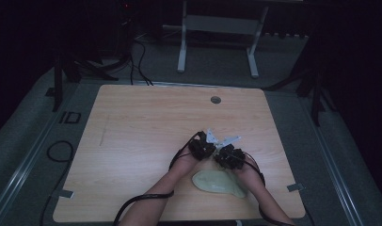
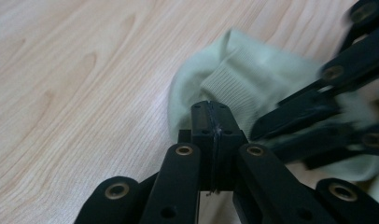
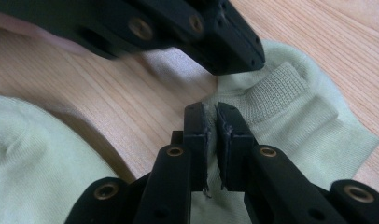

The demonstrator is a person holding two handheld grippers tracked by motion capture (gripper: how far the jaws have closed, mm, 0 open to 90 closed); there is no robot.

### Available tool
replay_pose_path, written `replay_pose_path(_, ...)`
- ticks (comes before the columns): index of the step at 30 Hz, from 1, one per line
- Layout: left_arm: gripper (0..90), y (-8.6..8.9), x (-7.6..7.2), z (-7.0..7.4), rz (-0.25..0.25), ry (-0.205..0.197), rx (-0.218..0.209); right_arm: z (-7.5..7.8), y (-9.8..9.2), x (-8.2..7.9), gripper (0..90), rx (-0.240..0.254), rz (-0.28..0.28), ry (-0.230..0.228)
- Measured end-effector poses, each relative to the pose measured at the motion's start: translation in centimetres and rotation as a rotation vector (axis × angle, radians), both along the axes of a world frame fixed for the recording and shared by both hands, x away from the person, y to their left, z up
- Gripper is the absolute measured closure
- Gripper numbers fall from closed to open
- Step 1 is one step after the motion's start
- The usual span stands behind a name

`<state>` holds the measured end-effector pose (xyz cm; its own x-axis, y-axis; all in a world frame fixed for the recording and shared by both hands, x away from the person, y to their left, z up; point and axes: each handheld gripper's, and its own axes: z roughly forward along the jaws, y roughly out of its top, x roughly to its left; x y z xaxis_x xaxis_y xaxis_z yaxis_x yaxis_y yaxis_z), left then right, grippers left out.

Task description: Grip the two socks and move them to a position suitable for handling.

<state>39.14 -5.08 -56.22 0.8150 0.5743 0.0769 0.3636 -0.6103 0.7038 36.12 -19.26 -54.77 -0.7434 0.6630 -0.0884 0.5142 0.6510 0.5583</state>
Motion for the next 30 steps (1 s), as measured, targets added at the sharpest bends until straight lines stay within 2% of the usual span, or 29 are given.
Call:
replay_pose_path(2, 89.2, -0.1, 0.2, -0.1, 0.016, 0.003, -0.014, 0.0, 0.0, 0.0, 83.0, -0.005, 0.004, -0.002)
replay_pose_path(7, 89.4, 0.2, -0.1, 0.0, 0.029, -0.007, 0.007, 0.4, -0.1, -0.2, 83.0, -0.02, 0.005, 0.009)
replay_pose_path(8, 89.4, 0.4, -0.1, 0.0, 0.039, -0.001, 0.006, 0.7, -0.4, -0.2, 83.1, -0.006, -0.004, 0.002)
replay_pose_path(12, 89.4, 1.4, -0.3, 0.2, 0.05, -0.002, 0.035, 2.5, -2.6, -0.1, 83.1, 0.053, -0.046, -0.03)
replay_pose_path(14, 89.4, 1.8, -0.3, 0.2, 0.061, 0.004, 0.039, 3.5, -4.2, 0.1, 83.1, 0.084, -0.09, -0.051)
replay_pose_path(18, 89.3, 2.4, -0.7, 0.2, 0.087, 0.007, 0.042, 4.3, -6.9, 0.4, 82.9, 0.113, -0.153, -0.064)
replay_pose_path(21, 89.3, 2.7, -1.1, 0.3, 0.103, 0.013, 0.043, 4.0, -8.5, 0.8, 82.5, 0.12, -0.192, -0.054)
replay_pose_path(23, 89.3, 2.9, -1.3, 0.3, 0.106, 0.02, 0.048, 3.5, -9.3, 1.0, 86.1, 0.117, -0.211, -0.043)
replay_pose_path(25, 89.2, 3.0, -1.5, 0.3, 0.115, 0.026, 0.044, 2.9, -9.9, 1.2, 85.6, 0.118, -0.236, -0.032)
replay_pose_path(27, 89.1, 3.2, -1.7, 0.3, 0.113, 0.037, 0.036, 2.3, -10.4, 1.3, 83.0, 0.121, -0.253, -0.01)
replay_pose_path(30, 89.0, 3.4, -1.8, 0.3, 0.109, 0.036, 0.036, 2.1, -10.6, 1.3, 79.9, 0.128, -0.264, -0.013)
